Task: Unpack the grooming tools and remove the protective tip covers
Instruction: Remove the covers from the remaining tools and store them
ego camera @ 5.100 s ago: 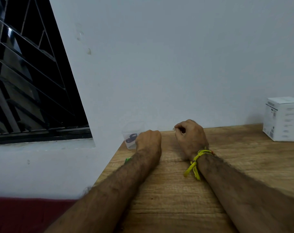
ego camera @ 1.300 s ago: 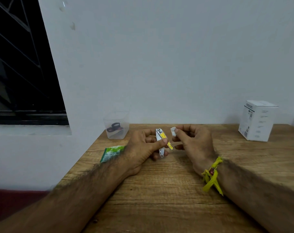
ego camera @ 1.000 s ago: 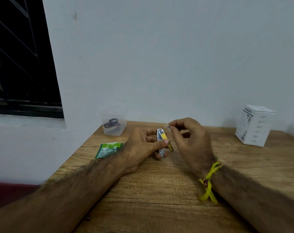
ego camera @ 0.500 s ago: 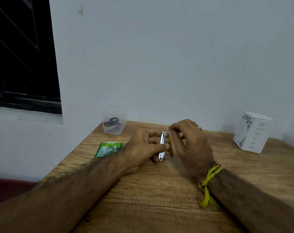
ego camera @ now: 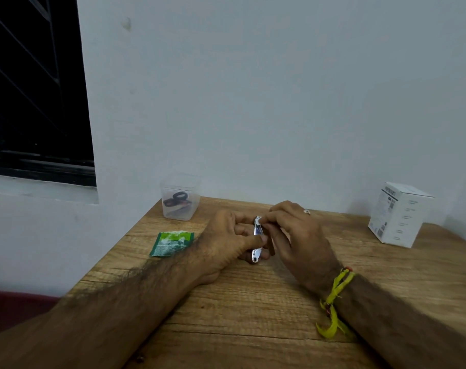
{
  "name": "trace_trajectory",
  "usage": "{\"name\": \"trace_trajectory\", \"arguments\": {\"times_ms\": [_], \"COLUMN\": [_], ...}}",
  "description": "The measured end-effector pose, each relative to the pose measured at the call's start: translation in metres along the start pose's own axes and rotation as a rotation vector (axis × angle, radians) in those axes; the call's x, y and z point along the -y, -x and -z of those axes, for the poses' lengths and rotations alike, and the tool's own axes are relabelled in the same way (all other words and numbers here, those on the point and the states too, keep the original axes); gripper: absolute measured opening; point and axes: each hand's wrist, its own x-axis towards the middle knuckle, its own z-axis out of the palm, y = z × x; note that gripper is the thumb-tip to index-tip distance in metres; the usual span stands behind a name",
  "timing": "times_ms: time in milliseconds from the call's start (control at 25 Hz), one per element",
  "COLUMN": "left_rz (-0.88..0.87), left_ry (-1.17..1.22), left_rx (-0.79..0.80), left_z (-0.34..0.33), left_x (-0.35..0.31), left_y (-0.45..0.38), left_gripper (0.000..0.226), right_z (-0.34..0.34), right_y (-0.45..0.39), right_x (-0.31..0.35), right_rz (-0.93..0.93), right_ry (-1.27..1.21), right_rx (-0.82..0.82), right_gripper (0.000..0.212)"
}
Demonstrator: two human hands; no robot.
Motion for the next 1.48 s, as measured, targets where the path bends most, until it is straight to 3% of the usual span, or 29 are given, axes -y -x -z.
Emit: {"name": "trace_trajectory", "arguments": {"times_ms": [1480], "left_rz": [0.019], "left_ry": [0.064], "left_rx": [-0.024], "left_z": [0.0037], "left_x": [0.0002], "left_y": [-0.0001], "left_gripper": [0.038], "right_z": [0.0089], "right_y": [0.0017], "right_x": [-0.0066], "right_rz": [0.075], "right_ry": [0.013], "right_rx": [0.106], "right_gripper": [0.012]}}
